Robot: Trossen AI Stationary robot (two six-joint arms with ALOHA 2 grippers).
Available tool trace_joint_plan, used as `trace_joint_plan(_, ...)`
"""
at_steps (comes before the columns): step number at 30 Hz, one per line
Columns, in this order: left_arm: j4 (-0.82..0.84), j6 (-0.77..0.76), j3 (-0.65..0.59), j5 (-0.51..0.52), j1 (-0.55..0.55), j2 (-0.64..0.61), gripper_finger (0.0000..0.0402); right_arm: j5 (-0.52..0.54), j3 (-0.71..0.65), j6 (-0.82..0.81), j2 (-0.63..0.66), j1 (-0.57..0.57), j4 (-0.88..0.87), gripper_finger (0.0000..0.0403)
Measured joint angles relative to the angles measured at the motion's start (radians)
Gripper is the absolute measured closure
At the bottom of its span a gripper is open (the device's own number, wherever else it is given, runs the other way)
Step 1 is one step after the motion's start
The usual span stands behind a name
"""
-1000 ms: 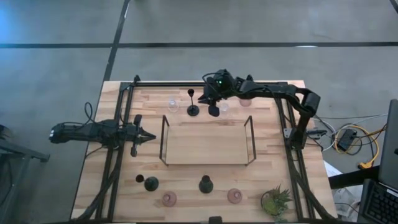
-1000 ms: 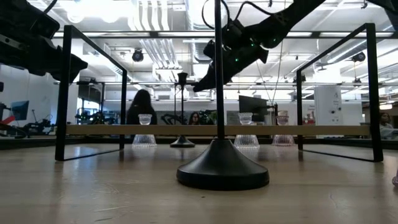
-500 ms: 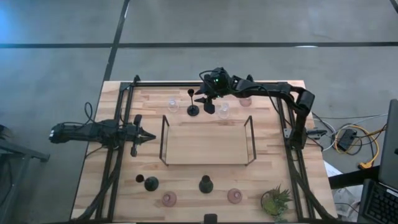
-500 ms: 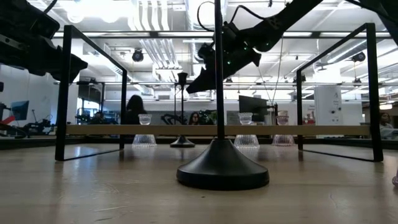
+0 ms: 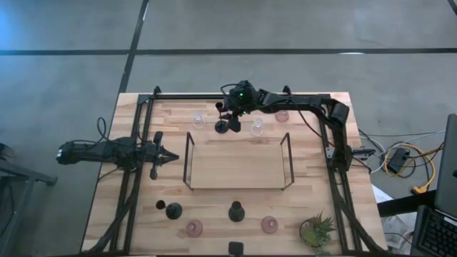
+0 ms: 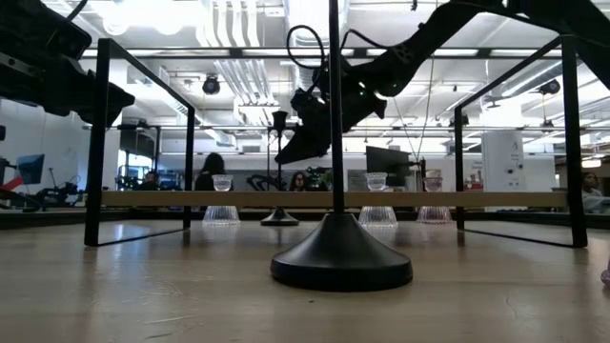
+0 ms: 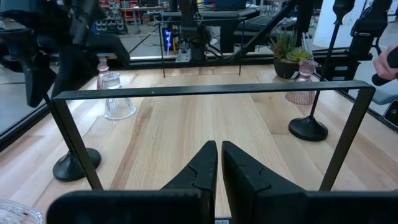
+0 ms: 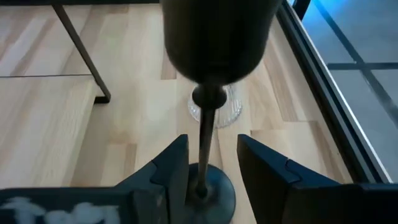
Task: Pick & Place candle stick holders
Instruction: Put the top black candle holder on the shelf
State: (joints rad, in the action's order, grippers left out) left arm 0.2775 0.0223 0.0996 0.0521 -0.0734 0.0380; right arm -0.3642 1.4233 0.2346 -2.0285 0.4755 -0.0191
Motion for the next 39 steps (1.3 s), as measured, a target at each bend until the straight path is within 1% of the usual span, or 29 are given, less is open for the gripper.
trace_joint_plan(4,0.000,0.000,0.000,0.000,0.000,0.000,0.0374,-0.001,0.012,0.002,-0.005,0.000,0.001,0.0312)
trace_joint_plan(9,0.000,0.000,0.000,0.000,0.000,0.000,0.0374,-0.002,0.013,0.017,0.017,0.000,-0.009,0.0382)
trace_joint_plan(13,0.000,0.000,0.000,0.001,0.000,0.000,0.0374,-0.003,0.012,0.047,0.082,0.000,-0.060,0.0389)
trace_joint_plan(17,0.000,0.000,0.000,0.001,0.000,0.000,0.0374,-0.008,0.012,0.075,0.197,0.000,-0.193,0.0391)
trace_joint_plan(21,0.000,0.000,0.000,0.001,0.000,0.000,0.0374,-0.071,0.012,0.086,0.314,-0.010,-0.350,0.0392)
trace_joint_plan(24,0.000,0.000,0.000,0.001,0.000,0.001,0.0374,-0.108,0.012,0.088,0.389,-0.038,-0.430,0.0392)
trace_joint_plan(30,0.000,0.000,0.000,0.001,0.000,0.002,0.0374,-0.111,0.005,0.098,0.513,-0.129,-0.579,0.0393)
trace_joint_plan(35,0.000,0.000,0.000,0.001,0.000,0.002,0.0374,-0.112,-0.047,0.078,0.587,-0.203,-0.625,0.0392)
trace_joint_plan(39,0.000,0.000,0.000,0.001,0.000,0.002,0.0374,-0.111,-0.111,0.070,0.633,-0.233,-0.627,0.0392)
